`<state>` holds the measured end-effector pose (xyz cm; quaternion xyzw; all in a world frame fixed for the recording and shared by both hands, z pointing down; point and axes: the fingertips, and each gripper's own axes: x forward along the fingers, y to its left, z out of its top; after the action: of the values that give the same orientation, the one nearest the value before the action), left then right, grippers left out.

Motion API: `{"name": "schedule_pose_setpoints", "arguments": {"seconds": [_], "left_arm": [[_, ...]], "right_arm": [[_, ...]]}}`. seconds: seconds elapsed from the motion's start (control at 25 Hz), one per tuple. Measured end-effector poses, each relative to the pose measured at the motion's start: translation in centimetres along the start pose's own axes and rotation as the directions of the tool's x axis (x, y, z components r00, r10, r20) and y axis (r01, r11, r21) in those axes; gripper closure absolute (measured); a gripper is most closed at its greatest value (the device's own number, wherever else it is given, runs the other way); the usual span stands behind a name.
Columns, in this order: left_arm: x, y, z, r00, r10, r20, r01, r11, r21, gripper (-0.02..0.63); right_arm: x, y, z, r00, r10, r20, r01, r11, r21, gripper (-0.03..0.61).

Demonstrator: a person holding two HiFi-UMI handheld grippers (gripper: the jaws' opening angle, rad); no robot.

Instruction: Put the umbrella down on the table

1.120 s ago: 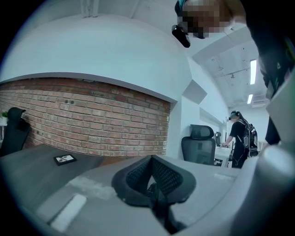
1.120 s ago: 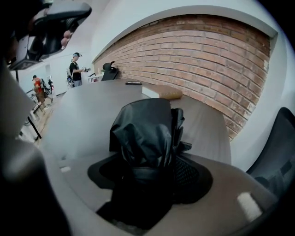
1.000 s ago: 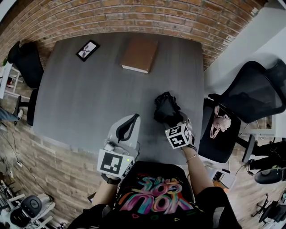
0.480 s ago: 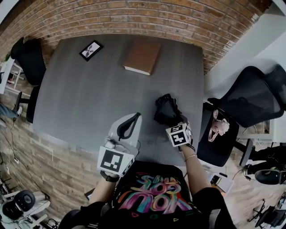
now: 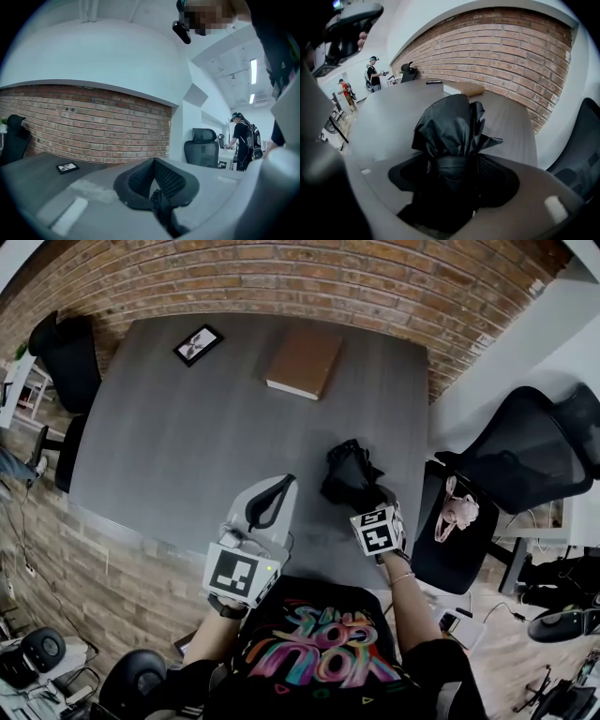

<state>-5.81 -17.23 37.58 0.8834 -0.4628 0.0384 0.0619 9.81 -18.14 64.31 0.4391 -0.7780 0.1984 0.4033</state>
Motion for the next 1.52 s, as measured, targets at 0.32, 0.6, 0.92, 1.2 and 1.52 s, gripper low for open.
{"name": "schedule_pose_setpoints", "arguments": {"seconds": [0.32,0.6,0.92,1.2,1.52], "left_arm": [[0.4,-0.3,-0.3,1.0,-0.022,-0.012,0.023,1.0,0.009,0.615],[1.4,-1.3,0.3,0.999,-0.052,-0.01,0.052,0.999,0.009,0.615],[2.7,-2.1,1.0,0.996,-0.092,0.01,0.092,0.995,0.038,0.615],[3.0,-2.6,1.6,0.994,-0.106,0.024,0.105,0.994,0.04,0.615],[2.8,-2.7,1.7,0.996,-0.087,0.02,0.087,0.996,0.002,0.615]], "right_arm": [[-3.9,0.2,1.7,0.995,0.009,0.101,-0.009,1.0,0.004,0.273],[-10.3,-0.5,6.9,0.953,0.011,0.303,-0.001,0.999,-0.033,0.327],[-17.8,-1.8,12.3,0.863,0.009,0.504,0.021,0.998,-0.053,0.411],[-24.9,-3.9,15.0,0.717,-0.085,0.692,0.088,0.996,0.032,0.487],[-27.5,-5.1,13.3,0.656,-0.134,0.743,0.063,0.99,0.124,0.564]]}}
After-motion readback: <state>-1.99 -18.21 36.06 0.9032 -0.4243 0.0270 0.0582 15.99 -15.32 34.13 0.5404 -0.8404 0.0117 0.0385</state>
